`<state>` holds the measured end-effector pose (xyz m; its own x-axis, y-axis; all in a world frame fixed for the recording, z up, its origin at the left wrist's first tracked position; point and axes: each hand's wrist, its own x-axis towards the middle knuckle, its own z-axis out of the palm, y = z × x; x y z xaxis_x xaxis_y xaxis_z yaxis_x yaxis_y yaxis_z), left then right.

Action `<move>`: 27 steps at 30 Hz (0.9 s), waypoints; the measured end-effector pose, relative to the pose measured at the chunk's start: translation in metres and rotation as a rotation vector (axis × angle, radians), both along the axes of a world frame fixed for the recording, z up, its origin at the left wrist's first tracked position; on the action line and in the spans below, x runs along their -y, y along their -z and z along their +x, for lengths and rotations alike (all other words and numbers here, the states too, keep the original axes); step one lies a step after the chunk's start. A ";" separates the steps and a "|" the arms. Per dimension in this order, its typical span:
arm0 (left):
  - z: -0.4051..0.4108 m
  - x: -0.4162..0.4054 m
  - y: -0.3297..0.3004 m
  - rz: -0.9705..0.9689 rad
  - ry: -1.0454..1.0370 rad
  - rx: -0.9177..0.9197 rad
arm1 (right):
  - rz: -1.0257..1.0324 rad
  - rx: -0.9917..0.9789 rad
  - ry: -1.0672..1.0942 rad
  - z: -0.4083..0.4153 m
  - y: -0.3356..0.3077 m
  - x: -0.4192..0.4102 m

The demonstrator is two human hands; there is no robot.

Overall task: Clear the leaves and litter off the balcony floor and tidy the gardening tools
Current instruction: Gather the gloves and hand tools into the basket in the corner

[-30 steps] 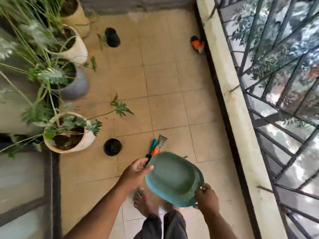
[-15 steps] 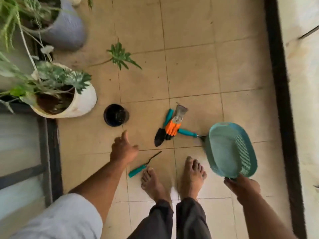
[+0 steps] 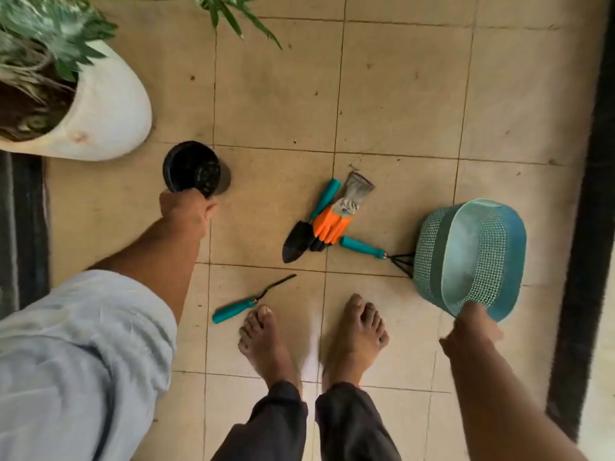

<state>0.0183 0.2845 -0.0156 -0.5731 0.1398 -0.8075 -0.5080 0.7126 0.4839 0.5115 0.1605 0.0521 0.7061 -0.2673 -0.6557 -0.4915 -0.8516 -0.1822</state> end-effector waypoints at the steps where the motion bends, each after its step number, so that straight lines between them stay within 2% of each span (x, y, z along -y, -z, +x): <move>1: 0.002 -0.002 -0.002 0.032 -0.059 0.029 | -0.101 0.113 -0.103 0.000 -0.001 -0.008; 2: 0.004 -0.001 -0.008 0.016 -0.050 -0.004 | -0.155 0.187 -0.215 -0.004 -0.002 -0.013; 4: 0.013 0.000 -0.018 -0.042 0.109 -0.136 | -0.156 0.232 -0.424 -0.018 -0.005 -0.023; 6: 0.026 0.002 -0.029 -0.059 0.313 -0.217 | -0.115 0.179 -0.563 -0.036 -0.007 -0.034; 10: 0.073 0.010 -0.056 -0.113 0.699 -0.260 | -0.035 0.085 -0.733 -0.066 -0.010 -0.045; 13: 0.115 0.008 -0.092 -0.071 0.905 -0.278 | -0.052 0.017 -0.842 -0.080 -0.025 -0.056; 16: 0.154 0.002 -0.135 -0.005 1.023 -0.270 | 0.035 -0.021 -0.962 -0.093 -0.055 -0.075; 20: 0.186 -0.007 -0.198 0.048 1.114 -0.284 | 0.286 -0.116 -1.066 -0.110 -0.114 -0.105; 24: 0.202 -0.017 -0.283 0.064 1.188 -0.314 | 0.464 -0.170 -1.112 -0.123 -0.211 -0.134; 27: 0.201 -0.019 -0.354 0.059 1.198 -0.294 | 0.500 -0.165 -1.163 -0.120 -0.289 -0.138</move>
<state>0.2194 0.3038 0.3388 -0.2173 0.7332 -0.6444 0.5834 0.6268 0.5165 0.3914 0.2989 0.3409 0.2581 0.7511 -0.6076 0.4467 -0.6504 -0.6143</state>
